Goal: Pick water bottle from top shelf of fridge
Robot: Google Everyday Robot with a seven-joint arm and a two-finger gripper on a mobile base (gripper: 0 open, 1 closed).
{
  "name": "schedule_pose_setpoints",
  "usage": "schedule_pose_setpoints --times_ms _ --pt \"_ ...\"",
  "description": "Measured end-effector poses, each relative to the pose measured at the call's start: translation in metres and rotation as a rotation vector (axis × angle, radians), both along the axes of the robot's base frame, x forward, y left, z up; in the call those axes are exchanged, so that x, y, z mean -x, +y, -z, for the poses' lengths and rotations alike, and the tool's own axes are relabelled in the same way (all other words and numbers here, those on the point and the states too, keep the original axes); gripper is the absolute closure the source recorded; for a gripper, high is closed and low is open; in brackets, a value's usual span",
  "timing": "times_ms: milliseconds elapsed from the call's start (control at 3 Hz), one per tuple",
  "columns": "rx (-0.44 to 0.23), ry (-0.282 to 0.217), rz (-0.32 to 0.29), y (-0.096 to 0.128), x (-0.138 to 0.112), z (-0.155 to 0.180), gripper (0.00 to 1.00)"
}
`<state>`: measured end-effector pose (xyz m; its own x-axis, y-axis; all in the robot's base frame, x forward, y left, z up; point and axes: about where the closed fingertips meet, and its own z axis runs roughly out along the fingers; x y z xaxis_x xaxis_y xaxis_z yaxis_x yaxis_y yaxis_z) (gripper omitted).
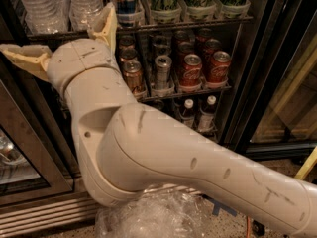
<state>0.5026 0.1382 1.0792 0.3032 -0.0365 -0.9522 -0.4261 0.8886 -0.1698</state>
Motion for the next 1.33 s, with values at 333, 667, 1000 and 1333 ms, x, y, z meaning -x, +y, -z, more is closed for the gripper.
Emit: schedule_pose_setpoints --times_ms 333,667,1000,1333 --pt "0.115 0.05 0.091 0.009 -0.007 0.002 0.0" --pt "0.195 0.003 0.268 -0.004 -0.006 0.001 0.0" --pt "0.196 -0.003 0.297 -0.009 -0.005 -0.004 0.0" --pt "0.197 -0.003 0.297 -0.009 -0.005 -0.004 0.0"
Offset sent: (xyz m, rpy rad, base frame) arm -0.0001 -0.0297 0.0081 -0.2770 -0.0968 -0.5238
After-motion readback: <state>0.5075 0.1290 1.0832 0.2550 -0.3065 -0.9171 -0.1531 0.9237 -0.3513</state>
